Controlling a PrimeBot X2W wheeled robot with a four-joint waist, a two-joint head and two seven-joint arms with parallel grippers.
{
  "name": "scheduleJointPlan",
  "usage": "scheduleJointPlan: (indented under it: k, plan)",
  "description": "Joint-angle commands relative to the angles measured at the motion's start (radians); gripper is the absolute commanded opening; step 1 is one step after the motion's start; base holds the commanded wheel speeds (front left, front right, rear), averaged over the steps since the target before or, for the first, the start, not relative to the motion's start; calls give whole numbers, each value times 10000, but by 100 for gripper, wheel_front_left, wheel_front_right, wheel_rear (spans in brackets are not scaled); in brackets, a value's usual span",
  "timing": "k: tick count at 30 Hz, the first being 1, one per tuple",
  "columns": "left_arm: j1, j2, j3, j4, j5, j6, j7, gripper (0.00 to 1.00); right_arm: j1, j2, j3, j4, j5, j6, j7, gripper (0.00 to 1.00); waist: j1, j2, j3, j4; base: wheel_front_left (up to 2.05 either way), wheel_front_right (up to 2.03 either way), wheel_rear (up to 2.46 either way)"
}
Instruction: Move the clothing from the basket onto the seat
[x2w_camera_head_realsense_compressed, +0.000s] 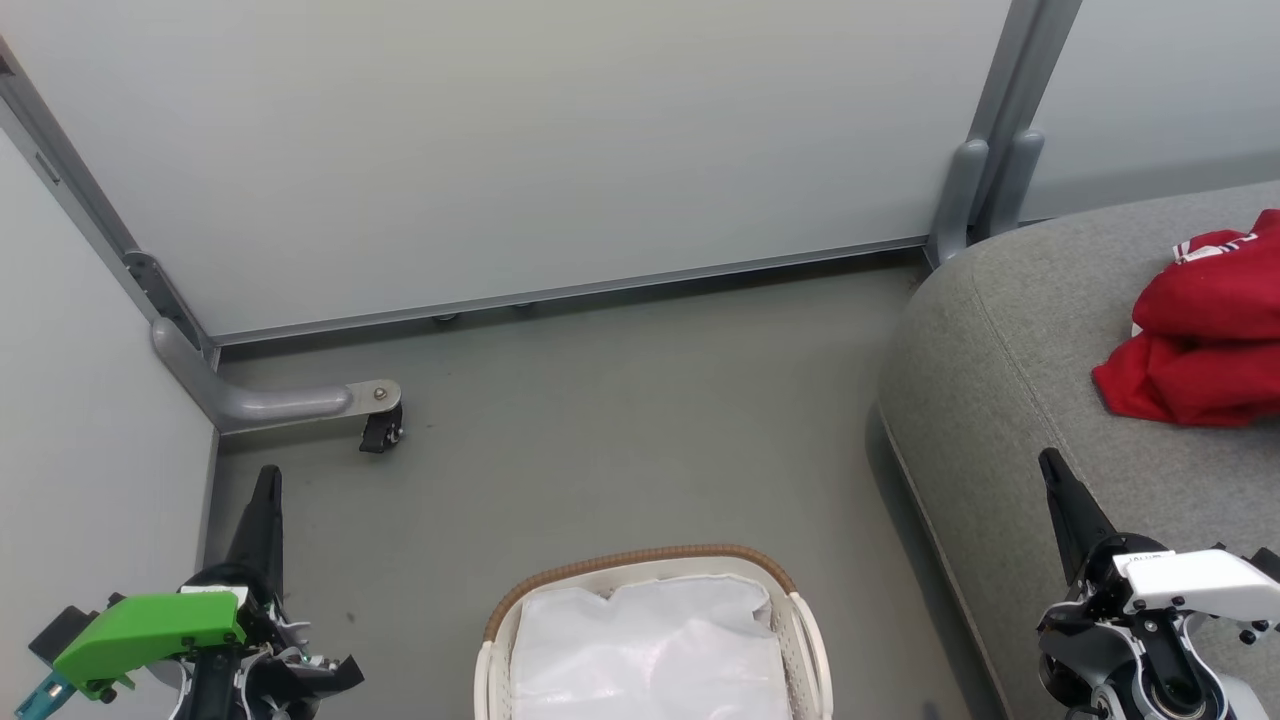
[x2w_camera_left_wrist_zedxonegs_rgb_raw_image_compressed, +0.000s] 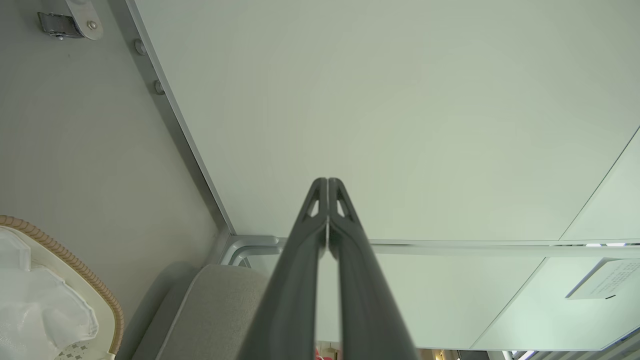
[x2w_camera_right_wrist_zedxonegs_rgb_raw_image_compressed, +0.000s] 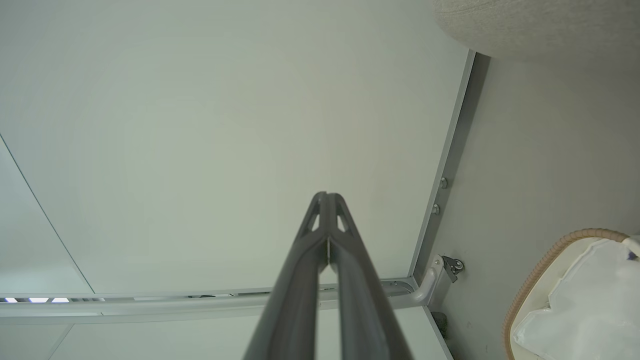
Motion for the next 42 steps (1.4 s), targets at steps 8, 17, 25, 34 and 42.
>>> scheduleJointPlan:
  k: [8,17,25,34,42]
  plan:
    - [-103,3,26,-9,-35,-46,37,0,-80,-63,-20,-36,30,-3,32,0,0,0,0,0,0,0,0]
    - [-103,3,25,-8,-35,-46,36,0,-80,-63,-20,-35,30,-3,32,0,0,0,0,0,0,0,0]
    - [-103,3,25,-8,-34,-46,35,0,-80,-62,-19,-35,30,-3,31,0,0,0,0,0,0,0,0]
    - [-102,3,24,-11,-35,-46,35,0,-79,-62,-19,-35,31,-3,31,0,0,0,0,0,0,0,0]
    - [-102,3,23,-8,-36,-46,34,0,-79,-62,-19,-35,31,-3,31,0,0,0,0,0,0,0,0]
